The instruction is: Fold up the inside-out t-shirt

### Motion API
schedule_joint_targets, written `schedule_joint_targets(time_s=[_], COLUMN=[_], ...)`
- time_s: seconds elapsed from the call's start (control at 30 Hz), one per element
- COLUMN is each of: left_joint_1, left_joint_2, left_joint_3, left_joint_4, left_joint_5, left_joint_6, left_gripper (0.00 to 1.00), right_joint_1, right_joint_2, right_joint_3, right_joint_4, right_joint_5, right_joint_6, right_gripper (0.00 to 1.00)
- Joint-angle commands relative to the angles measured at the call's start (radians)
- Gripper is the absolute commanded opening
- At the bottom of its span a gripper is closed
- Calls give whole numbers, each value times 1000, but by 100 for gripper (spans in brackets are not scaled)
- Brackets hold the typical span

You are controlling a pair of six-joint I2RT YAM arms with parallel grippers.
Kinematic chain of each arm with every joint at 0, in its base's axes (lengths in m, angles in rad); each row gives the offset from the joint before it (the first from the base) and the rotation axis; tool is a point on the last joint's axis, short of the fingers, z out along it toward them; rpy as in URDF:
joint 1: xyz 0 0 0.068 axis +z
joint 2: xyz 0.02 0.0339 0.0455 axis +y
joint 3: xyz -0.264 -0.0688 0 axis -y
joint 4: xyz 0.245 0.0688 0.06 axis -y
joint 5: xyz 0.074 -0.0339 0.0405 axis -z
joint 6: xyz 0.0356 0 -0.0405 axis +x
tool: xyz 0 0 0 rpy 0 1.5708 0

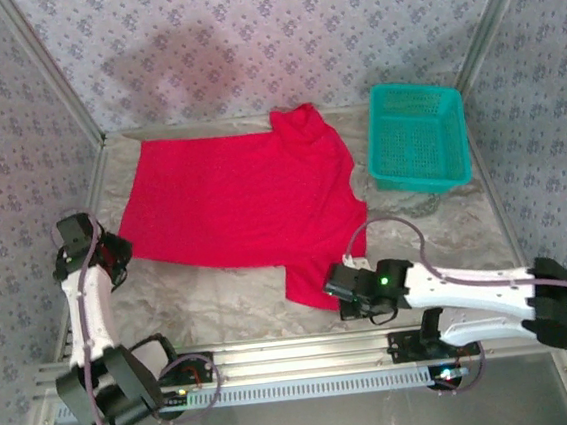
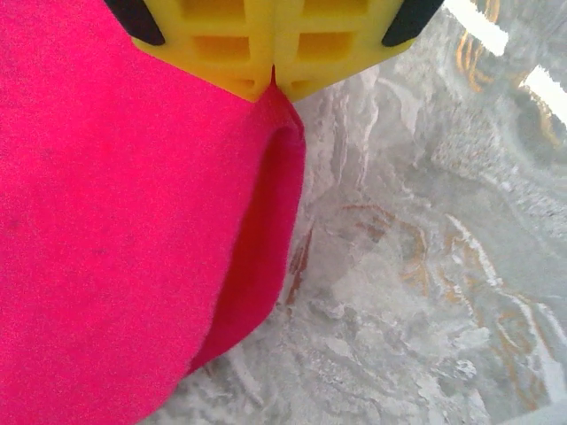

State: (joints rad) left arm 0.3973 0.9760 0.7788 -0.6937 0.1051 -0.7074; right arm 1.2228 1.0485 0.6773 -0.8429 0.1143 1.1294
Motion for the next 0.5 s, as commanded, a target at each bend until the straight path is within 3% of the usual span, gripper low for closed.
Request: schedule_joint_targets(time_s=[0.0, 0.23, 0.33, 0.47], left_joint_1=[-3, -8, -8, -16], left_joint_2=[-117, -129, -91, 22], left_joint_3=[-4, -17, 18, 89], left_joint_4=[-120, -123, -105, -62], left_joint_5=[11, 38, 19, 30], left_joint_6=[3, 2, 15, 22], left_gripper=[0, 0, 0, 0], right_joint_1=[52, -3, -128, -342], right_joint_2=[-93, -123, -107, -39], right_joint_3=[77, 237, 290, 348], right_joint_4=[-217, -344, -294, -172], right_joint_5=[31, 112, 130, 60], right_joint_6=[98, -3, -121, -266], right_gripper=[0, 0, 0, 0])
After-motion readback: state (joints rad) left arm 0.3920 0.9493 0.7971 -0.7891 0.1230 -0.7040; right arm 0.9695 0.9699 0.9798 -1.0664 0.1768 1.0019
